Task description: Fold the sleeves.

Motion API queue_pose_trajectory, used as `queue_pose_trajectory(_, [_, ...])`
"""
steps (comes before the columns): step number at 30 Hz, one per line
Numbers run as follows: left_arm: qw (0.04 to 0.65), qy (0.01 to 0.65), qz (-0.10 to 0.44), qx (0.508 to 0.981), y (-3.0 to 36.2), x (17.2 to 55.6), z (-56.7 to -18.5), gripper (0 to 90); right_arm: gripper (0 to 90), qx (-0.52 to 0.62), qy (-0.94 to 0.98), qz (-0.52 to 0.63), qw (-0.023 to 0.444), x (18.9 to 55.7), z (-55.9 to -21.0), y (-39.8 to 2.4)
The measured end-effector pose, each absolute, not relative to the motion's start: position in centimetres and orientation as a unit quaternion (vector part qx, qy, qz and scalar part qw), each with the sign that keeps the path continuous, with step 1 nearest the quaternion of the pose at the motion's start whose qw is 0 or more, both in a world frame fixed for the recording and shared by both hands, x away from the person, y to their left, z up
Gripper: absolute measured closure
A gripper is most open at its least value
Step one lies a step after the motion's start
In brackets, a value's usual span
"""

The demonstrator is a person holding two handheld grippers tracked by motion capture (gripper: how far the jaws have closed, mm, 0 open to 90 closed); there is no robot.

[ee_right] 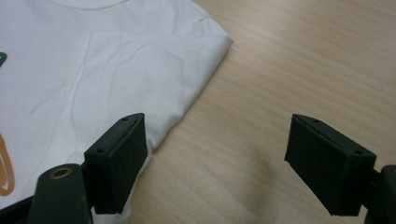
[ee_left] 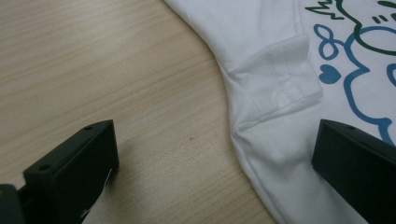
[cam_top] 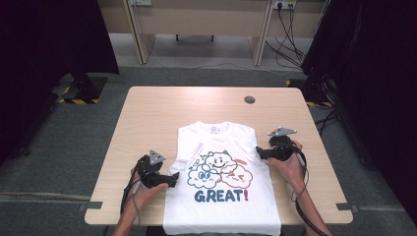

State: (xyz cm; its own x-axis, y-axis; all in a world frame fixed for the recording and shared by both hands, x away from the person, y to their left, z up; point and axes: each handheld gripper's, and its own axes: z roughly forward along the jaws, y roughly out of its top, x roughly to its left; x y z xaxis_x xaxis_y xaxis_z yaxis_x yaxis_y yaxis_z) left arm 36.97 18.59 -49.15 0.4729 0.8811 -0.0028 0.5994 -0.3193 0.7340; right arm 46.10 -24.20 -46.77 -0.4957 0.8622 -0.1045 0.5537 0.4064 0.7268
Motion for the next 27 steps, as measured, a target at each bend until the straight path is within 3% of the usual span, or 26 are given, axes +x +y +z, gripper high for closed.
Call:
queue_pose_trajectory(10, [0.344, 0.471, 0.205, 0.786, 18.6, 37.0, -49.1, 0.0, 20.7, 0.456, 0.792, 0.325, 0.242, 48.9, -46.5, -23.1])
queue_pose_trajectory(14, [0.344, 0.471, 0.205, 0.786, 18.6, 37.0, -49.1, 0.0, 20.9, 0.499, 0.773, 0.292, 0.261, 51.8, -47.3, -22.8])
queue_pose_trajectory(27, [0.344, 0.471, 0.205, 0.786, 18.6, 37.0, -49.1, 0.0, 20.7, 0.491, 0.78, 0.299, 0.248, 51.9, -47.3, -22.3])
